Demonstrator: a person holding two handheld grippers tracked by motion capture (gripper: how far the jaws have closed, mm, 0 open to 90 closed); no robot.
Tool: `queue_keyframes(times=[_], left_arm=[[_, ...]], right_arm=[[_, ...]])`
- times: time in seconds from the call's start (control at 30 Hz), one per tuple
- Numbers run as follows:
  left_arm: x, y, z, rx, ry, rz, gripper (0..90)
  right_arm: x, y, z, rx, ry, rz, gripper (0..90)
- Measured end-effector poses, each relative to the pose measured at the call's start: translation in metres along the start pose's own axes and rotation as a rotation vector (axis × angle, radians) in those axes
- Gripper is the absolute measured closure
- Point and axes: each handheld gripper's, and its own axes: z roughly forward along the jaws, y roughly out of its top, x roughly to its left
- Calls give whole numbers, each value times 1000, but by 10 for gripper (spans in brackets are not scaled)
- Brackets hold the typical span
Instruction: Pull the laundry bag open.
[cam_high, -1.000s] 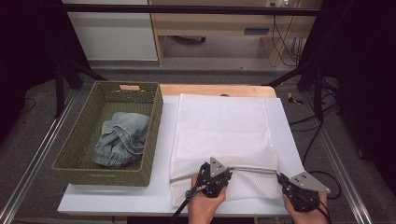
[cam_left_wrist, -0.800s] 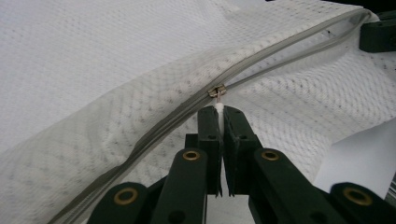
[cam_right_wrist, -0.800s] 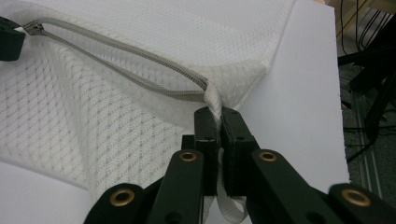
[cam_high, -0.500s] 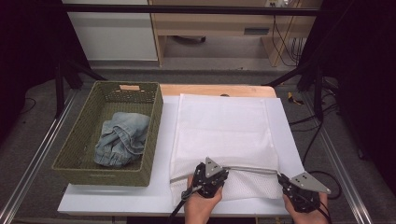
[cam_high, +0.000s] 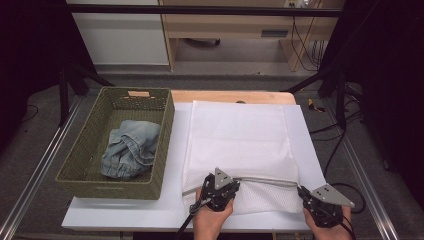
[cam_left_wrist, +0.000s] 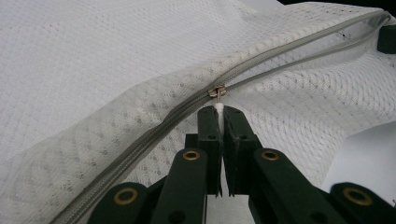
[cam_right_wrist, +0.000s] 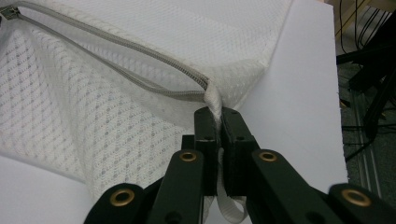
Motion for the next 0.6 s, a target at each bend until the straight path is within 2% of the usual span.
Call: queue_keyframes(times=[0.13, 0.23, 0.53, 0.6], left_arm=[[4, -2, 1, 1, -5, -17, 868], [5, -1, 1, 4, -5, 0, 867], [6, -2, -2, 9, 2, -6, 868], [8, -3, -2, 17, -3, 4, 868]], right_arm=[[-1, 0, 1, 5, 5, 1, 865], [-1, 0, 1, 4, 2, 3, 865], [-1, -1, -1, 4, 5, 9, 864], [-2, -1, -1, 6, 4, 11, 864]])
